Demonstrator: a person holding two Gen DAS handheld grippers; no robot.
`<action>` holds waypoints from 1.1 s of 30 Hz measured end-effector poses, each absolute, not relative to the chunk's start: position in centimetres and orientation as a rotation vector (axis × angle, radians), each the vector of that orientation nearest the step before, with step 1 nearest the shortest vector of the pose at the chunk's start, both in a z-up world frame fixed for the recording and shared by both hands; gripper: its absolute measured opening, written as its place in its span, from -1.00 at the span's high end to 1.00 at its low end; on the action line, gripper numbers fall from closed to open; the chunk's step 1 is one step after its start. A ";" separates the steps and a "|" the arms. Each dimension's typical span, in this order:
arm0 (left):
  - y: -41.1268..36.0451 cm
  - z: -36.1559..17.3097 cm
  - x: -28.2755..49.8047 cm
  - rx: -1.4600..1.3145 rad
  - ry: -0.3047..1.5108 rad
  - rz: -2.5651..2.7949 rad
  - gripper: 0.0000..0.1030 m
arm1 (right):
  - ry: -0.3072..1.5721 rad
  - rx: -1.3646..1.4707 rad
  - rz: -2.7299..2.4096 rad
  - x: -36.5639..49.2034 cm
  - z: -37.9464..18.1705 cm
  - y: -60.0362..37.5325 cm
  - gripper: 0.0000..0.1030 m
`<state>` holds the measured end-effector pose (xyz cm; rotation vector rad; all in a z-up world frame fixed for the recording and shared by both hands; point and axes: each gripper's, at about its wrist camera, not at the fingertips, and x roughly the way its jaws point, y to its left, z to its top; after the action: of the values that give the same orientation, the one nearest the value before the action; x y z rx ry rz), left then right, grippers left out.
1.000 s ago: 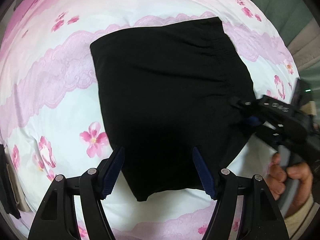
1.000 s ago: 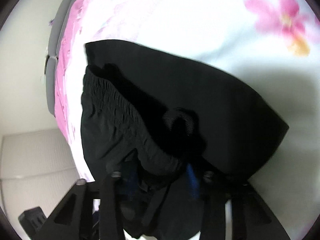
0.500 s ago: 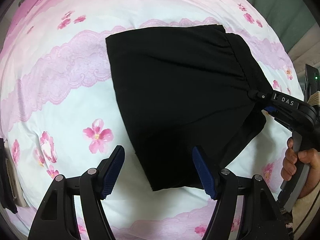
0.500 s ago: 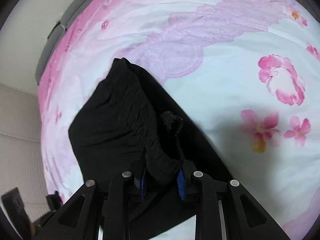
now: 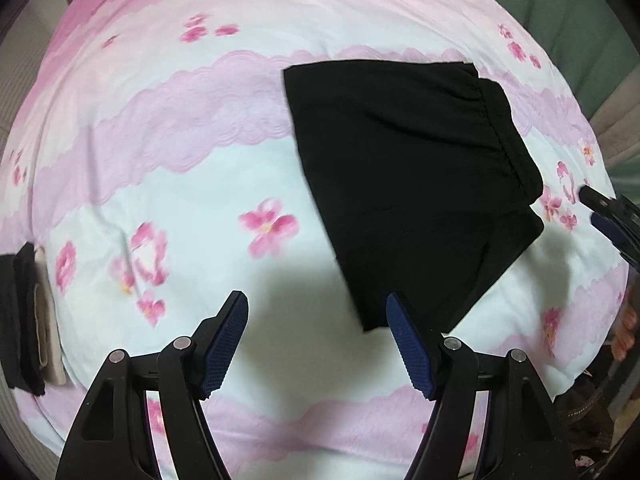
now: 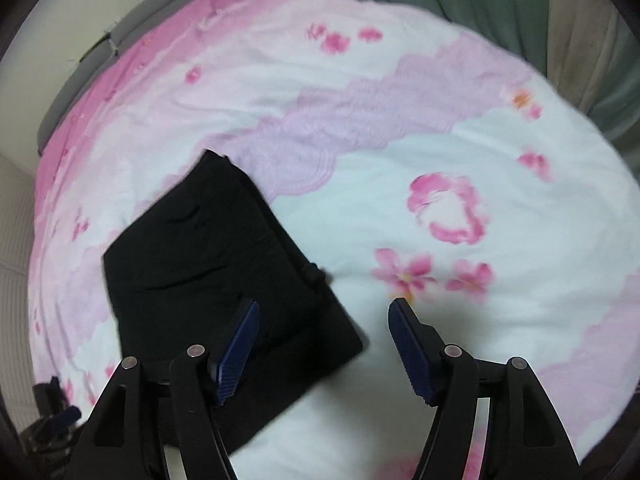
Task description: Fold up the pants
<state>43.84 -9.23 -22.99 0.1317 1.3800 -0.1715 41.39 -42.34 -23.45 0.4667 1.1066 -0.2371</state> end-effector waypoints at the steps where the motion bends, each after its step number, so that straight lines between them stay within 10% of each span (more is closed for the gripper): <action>1: -8.6 -22.5 43.3 0.130 1.367 -0.163 -0.38 | 1.094 0.463 -0.214 40.4 -22.2 -42.0 -0.31; 14: -1.3 -18.2 39.4 0.140 1.240 -0.221 -0.38 | 1.029 0.458 0.009 31.9 -15.3 -31.3 -0.31; 33: 5.5 -23.5 47.7 0.320 1.137 -0.581 -0.38 | 0.957 0.846 -0.337 26.6 -22.4 -15.9 -0.31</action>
<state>47.72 5.53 -23.51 0.3202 1.1373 -0.5812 26.59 -15.91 -22.39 0.8459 0.9574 -0.3370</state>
